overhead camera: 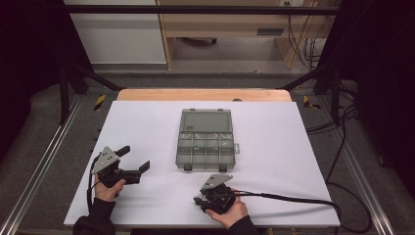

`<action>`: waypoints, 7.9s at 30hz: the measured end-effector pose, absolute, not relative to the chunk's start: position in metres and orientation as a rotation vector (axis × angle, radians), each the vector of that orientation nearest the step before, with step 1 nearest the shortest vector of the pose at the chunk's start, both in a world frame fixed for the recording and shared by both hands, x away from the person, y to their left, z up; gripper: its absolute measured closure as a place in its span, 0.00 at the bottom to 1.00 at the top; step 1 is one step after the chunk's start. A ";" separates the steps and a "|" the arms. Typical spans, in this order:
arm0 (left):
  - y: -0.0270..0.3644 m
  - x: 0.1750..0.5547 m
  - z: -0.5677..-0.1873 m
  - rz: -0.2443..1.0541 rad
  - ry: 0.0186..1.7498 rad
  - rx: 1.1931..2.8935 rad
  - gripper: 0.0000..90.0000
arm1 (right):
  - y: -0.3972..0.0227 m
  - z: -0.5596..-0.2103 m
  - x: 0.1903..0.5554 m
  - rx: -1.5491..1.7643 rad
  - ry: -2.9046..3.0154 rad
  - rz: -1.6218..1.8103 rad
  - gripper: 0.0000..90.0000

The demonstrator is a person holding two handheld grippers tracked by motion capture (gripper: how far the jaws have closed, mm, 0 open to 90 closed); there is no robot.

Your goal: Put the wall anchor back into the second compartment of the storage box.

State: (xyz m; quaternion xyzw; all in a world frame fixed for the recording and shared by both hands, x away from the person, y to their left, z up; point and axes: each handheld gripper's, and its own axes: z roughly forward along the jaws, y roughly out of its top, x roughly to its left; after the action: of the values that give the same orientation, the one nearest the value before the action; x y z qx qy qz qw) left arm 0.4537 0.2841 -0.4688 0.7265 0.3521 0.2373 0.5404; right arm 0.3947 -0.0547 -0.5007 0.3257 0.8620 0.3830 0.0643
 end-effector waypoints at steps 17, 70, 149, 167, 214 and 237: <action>0.284 0.454 -0.469 0.567 0.837 1.730 0.02 | -0.054 -0.501 0.395 0.990 2.626 1.149 0.88; 0.283 0.454 -0.470 0.567 0.835 1.740 0.01 | -0.086 -0.426 0.437 1.028 2.313 1.392 0.95; 0.284 0.455 -0.470 0.563 0.838 1.735 0.01 | -0.042 -0.472 0.569 1.164 2.403 1.042 0.86; 0.283 0.455 -0.470 0.562 0.836 1.738 0.01 | -0.056 -0.419 0.532 1.026 2.167 1.216 0.10; 0.282 0.455 -0.470 0.563 0.832 1.744 0.01 | -0.088 -0.447 0.415 1.090 2.213 1.344 0.03; 0.282 0.454 -0.470 0.566 0.833 1.742 0.01 | -0.045 -0.490 0.398 0.968 2.449 1.159 0.16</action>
State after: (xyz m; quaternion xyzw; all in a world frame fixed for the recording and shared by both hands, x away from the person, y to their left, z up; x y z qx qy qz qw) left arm 0.4544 0.2824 -0.4700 0.7314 0.3496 0.2375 0.5352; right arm 0.3982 -0.0449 -0.4905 0.3334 0.8437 0.3995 0.1318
